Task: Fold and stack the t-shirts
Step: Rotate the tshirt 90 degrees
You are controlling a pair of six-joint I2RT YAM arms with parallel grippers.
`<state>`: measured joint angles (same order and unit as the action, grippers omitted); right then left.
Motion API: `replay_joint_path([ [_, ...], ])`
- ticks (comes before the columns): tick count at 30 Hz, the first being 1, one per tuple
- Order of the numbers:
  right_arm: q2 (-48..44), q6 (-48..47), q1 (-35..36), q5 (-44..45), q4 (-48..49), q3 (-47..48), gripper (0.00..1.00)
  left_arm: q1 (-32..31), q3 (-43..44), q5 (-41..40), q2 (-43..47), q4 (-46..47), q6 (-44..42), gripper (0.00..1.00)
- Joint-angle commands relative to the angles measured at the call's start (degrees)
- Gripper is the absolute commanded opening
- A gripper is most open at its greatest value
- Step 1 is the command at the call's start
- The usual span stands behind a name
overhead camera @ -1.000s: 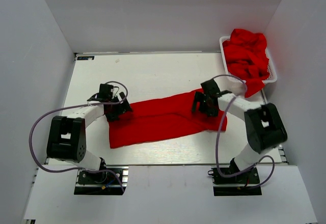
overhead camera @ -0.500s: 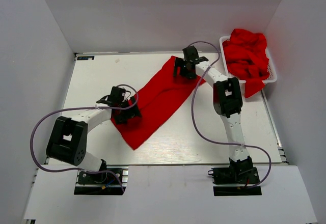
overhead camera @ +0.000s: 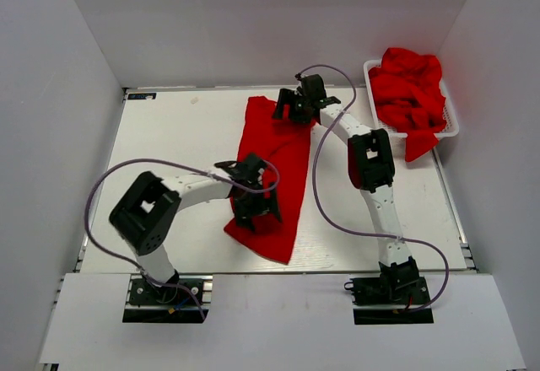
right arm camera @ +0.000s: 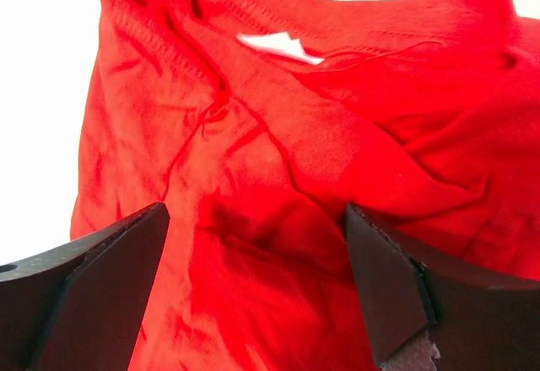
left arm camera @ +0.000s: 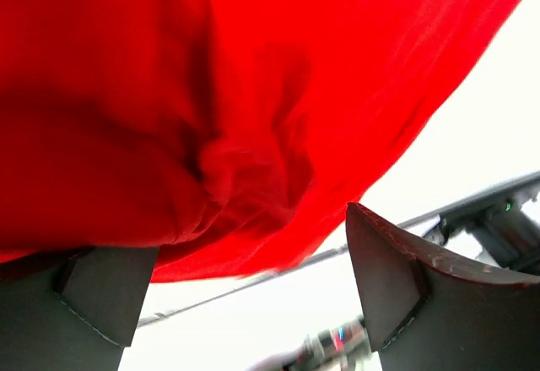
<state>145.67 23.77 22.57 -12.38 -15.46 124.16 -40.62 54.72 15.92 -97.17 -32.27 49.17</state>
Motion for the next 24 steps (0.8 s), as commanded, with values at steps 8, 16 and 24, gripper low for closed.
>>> replay_joint_path([
  [8,5.33,1.1,-0.24,-0.63,3.24,4.6,0.9,-11.75,9.61,-0.1,-14.19,-16.15,2.25,1.0],
  [16,5.33,0.05,-0.42,1.04,2.9,4.25,0.9,-13.61,17.08,-5.11,-13.58,-20.81,0.59,1.0],
  [24,5.42,-0.65,-0.51,5.96,5.69,3.81,0.9,-11.94,28.75,-12.91,-11.73,-23.17,-9.87,1.0],
])
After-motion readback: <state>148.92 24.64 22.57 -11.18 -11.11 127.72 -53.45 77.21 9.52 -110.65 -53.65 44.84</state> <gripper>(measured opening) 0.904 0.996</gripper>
